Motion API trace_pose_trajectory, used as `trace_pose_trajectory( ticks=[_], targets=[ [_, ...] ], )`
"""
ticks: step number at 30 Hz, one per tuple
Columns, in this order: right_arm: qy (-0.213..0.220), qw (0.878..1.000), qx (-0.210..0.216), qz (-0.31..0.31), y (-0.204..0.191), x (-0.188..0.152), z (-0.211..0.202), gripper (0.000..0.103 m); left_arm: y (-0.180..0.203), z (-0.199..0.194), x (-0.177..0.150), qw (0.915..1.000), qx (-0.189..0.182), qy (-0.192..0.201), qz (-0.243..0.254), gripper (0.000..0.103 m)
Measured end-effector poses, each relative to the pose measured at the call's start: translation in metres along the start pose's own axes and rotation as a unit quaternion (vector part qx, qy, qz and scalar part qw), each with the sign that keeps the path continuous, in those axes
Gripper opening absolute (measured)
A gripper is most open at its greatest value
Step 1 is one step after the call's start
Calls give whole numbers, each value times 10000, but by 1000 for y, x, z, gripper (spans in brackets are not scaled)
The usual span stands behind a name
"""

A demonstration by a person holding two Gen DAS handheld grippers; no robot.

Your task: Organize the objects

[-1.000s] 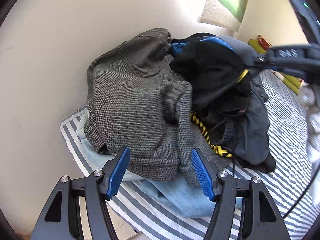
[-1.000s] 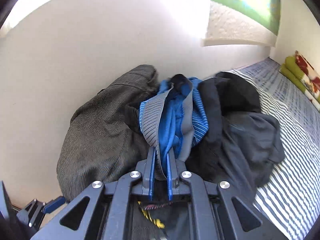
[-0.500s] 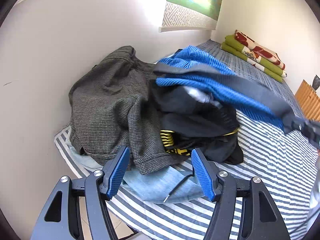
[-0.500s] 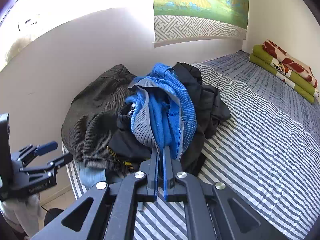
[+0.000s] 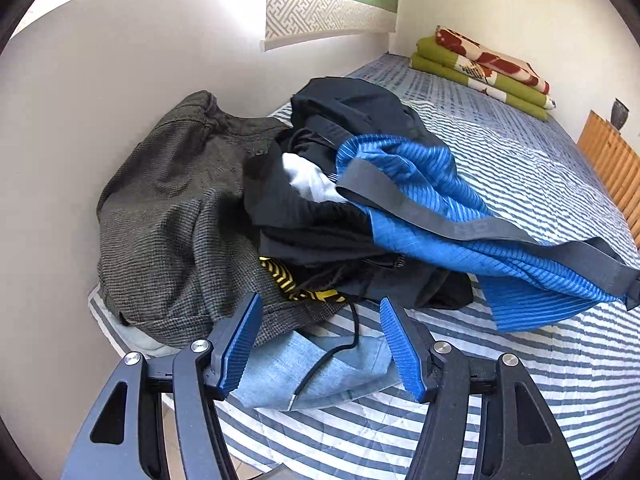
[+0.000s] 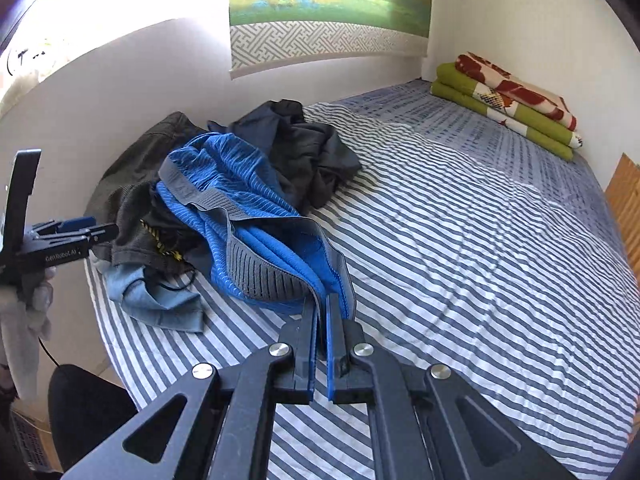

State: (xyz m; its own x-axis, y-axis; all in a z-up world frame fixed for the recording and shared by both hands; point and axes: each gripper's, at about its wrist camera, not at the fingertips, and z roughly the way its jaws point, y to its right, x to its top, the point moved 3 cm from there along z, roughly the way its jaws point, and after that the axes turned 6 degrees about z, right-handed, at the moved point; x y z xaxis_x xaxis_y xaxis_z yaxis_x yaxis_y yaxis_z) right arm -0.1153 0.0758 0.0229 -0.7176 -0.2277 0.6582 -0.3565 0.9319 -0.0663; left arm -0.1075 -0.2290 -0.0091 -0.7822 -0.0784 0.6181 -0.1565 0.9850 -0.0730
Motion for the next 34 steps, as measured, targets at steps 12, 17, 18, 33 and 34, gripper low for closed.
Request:
trace_pose_trajectory(
  ticks=[12, 17, 18, 33, 34],
  targets=[
    [-832, 9841, -1358, 783, 155, -122, -32, 18, 157, 42, -24, 9888, -951, -515, 1030, 63],
    [-578, 9835, -1490, 850, 157, -135, -51, 49, 199, 63, -25, 9878, -818, -740, 1103, 63],
    [-505, 9843, -1473, 825, 155, -133, -55, 52, 202, 68, -22, 9883, -721, -725, 1128, 63],
    [-627, 9867, -1067, 1057, 146, -135, 7, 52, 244, 137, -32, 9711, -537, -1422, 1839, 66],
    [-637, 9864, -1071, 1075, 148, -136, 11, 52, 241, 139, -32, 9723, -547, -1469, 1733, 70]
  ],
)
